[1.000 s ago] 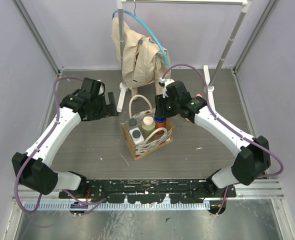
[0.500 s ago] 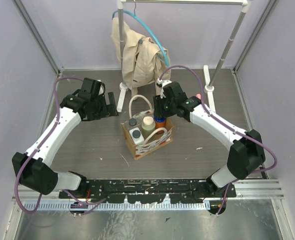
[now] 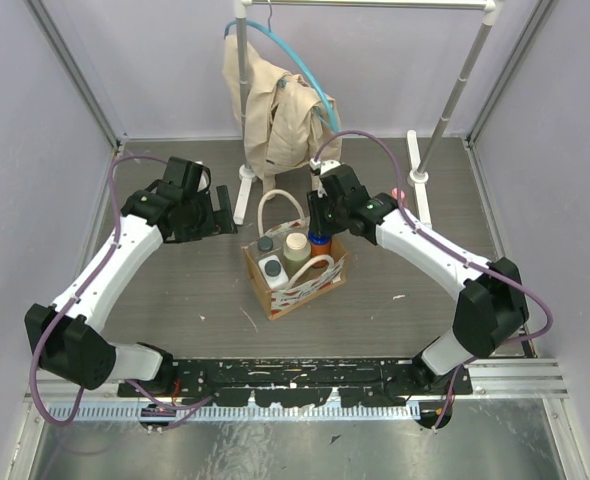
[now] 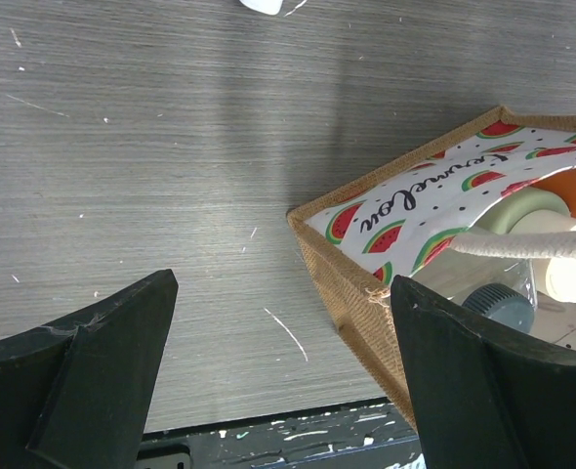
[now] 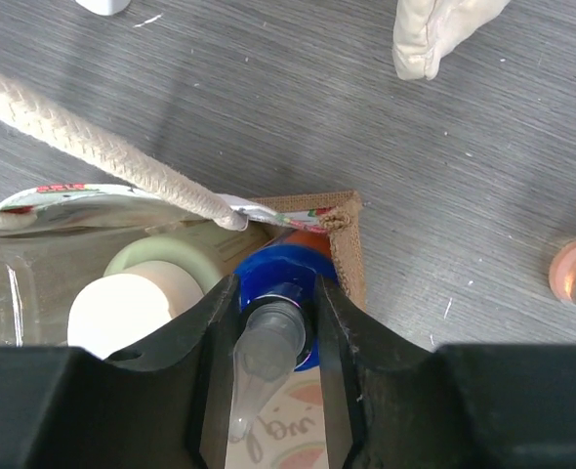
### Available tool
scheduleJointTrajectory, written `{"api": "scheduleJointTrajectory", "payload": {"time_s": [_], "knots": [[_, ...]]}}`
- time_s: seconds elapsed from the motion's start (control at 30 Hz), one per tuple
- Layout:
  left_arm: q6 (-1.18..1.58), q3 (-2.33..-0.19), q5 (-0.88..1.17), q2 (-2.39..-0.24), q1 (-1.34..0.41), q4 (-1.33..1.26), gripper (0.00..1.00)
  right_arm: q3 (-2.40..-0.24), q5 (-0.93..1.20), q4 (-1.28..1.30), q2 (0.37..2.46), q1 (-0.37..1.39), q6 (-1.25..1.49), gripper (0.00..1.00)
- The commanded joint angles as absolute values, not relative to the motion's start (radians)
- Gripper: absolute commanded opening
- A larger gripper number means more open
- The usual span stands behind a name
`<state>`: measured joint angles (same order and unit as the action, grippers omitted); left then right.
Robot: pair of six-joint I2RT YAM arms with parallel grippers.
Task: Take the personal care products out of the canvas bag
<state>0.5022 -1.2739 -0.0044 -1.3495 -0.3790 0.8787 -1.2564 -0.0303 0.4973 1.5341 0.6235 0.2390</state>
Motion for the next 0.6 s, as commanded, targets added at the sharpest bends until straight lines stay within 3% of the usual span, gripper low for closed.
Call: {"api": "scheduleJointTrajectory", "payload": {"time_s": [0.0, 0.57], "knots": [[0.502, -1.262, 0.009, -1.346, -0.382, 0.862, 0.98, -1.32, -0.099, 0.593, 1.516, 0.655, 0.23, 0.17], [0.502, -1.258, 0.013, -1.346, -0.382, 0.859, 0.98, -1.789, -0.287, 0.817, 1.504, 0.67, 0.124, 0.15]]}}
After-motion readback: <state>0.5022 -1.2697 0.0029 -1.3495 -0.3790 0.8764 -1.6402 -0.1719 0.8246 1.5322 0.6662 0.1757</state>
